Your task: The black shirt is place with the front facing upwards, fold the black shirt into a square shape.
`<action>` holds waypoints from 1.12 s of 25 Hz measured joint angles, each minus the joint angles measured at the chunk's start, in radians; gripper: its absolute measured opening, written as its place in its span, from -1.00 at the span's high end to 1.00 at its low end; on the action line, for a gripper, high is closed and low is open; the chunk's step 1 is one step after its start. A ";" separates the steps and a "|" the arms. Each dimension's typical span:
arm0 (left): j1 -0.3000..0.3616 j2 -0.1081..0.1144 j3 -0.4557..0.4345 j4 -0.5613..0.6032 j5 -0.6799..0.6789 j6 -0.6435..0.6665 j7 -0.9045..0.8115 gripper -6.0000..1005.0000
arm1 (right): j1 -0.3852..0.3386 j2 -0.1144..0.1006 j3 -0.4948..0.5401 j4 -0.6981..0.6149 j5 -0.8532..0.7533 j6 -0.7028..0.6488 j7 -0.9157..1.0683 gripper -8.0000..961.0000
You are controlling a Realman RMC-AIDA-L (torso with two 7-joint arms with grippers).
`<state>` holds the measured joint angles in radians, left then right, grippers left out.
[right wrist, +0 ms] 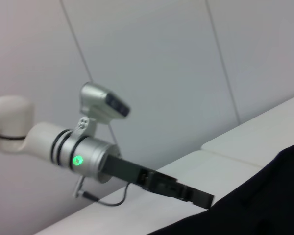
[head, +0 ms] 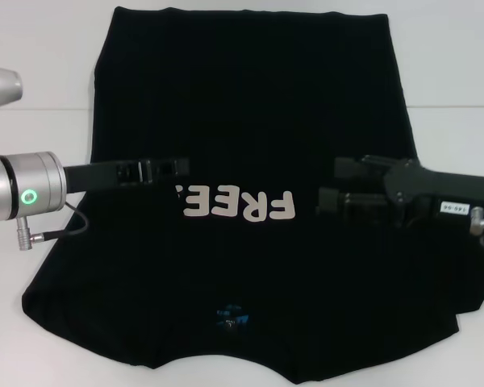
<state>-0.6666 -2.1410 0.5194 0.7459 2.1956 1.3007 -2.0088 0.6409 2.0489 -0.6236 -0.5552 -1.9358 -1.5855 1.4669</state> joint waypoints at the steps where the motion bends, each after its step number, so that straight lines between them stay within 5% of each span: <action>1: 0.005 0.004 0.000 -0.005 -0.022 0.009 0.011 0.64 | -0.001 -0.004 0.013 0.000 0.000 0.003 0.011 -0.75; 7: 0.038 0.034 -0.005 -0.039 -0.143 0.117 0.140 0.17 | -0.013 -0.044 0.084 -0.011 0.000 0.023 0.145 -0.74; 11: 0.049 0.049 -0.002 -0.097 -0.204 0.207 0.288 -0.13 | -0.027 -0.108 0.088 -0.024 -0.026 0.089 0.421 -0.74; 16: 0.053 0.023 0.023 -0.120 -0.200 0.292 0.505 -0.48 | -0.043 -0.176 0.087 -0.039 -0.131 0.119 0.685 -0.74; 20: 0.061 0.004 0.091 -0.126 -0.202 0.315 0.617 -0.78 | -0.055 -0.188 0.082 -0.109 -0.243 0.119 0.846 -0.73; 28: 0.066 -0.021 0.205 -0.132 -0.200 0.322 0.791 -0.78 | -0.051 -0.199 0.080 -0.170 -0.459 0.036 1.059 -0.73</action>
<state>-0.6009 -2.1621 0.7241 0.6134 1.9953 1.6223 -1.2176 0.5900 1.8496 -0.5431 -0.7253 -2.3950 -1.5496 2.5260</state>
